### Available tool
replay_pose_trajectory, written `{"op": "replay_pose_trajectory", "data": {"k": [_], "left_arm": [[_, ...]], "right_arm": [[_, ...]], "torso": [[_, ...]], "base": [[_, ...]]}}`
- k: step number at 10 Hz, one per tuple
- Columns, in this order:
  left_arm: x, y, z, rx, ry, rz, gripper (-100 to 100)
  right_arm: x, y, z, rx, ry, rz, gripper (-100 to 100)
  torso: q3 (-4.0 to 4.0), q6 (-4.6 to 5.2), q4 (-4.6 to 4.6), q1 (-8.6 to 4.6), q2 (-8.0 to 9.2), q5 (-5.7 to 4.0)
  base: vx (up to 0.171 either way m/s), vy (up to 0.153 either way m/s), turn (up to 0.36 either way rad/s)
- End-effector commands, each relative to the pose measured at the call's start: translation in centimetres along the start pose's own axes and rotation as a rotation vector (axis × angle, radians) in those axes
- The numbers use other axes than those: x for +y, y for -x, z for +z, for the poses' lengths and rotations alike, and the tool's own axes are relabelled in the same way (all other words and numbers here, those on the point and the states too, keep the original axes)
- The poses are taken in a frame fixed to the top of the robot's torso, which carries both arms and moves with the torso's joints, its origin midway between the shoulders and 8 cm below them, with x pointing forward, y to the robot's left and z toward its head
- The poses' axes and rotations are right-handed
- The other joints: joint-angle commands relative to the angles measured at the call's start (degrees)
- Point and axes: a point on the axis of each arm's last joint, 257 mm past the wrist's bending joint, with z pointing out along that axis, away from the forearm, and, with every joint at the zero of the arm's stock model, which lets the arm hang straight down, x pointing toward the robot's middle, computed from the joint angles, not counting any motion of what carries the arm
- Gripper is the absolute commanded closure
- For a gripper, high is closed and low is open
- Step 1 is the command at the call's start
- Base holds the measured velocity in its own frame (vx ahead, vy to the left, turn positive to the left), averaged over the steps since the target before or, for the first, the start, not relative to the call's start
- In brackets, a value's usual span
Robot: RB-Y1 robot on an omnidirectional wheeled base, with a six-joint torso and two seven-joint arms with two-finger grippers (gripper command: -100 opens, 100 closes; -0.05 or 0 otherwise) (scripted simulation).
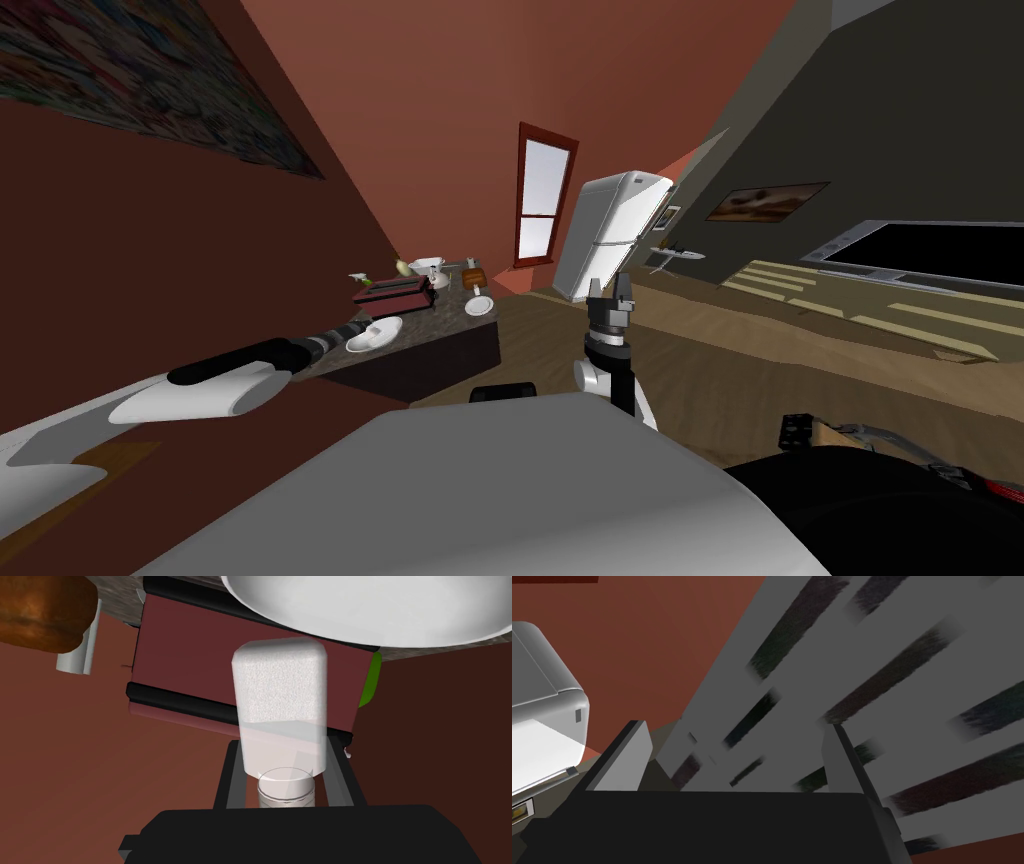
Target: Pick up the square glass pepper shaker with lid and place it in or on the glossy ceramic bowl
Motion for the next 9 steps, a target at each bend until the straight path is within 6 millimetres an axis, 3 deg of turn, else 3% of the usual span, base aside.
{"op": "replay_pose_trajectory", "data": {"k": [1, 2, 3, 7, 8, 9], "left_arm": [[-1.12, 1.25, -0.04, -0.009, -0.009, 0.041, 100], [-0.71, 0.83, 0.03, -0.007, -0.007, 0.023, 100], [-0.80, 1.07, 0.02, -0.009, -0.006, 0.028, -100], [-0.78, 1.08, 0.03, -0.009, -0.006, 0.028, -100], [-0.78, 1.08, 0.03, -0.009, -0.006, 0.028, 0], [-1.09, 1.52, -0.28, -0.006, -0.016, 0.045, -100]], "right_arm": [[0.00, 0.00, 0.00, 0.000, 0.000, 0.000, 0], [0.00, 0.00, 0.00, 0.000, 0.000, 0.000, 0], [0.00, -0.01, 0.00, 0.000, 0.000, 0.000, 0], [0.01, -0.01, 0.01, 0.000, 0.000, 0.001, 0], [0.01, -0.01, 0.01, 0.000, 0.000, 0.001, 0], [0.01, -0.01, 0.01, 0.000, 0.000, 0.001, 0]], "torso": [[0.00, 0.00, 0.00, 0.00, 0.00, 0.00], [0.00, 0.02, 0.00, -0.08, 0.01, -0.02], [0.09, 0.05, -0.01, -0.46, 0.22, -0.02], [0.28, 0.05, 0.08, -0.94, 0.53, -0.15], [0.29, 0.05, 0.08, -0.94, 0.54, -0.15], [0.29, 0.05, 0.08, -0.95, 0.54, -0.15]], "base": [[0.128, 0.205, 0.094], [0.057, 0.094, 0.005], [0.011, 0.020, -0.006], [0.001, 0.002, 0.000], [0.000, 0.000, 0.000], [0.043, -0.003, 0.145]]}}
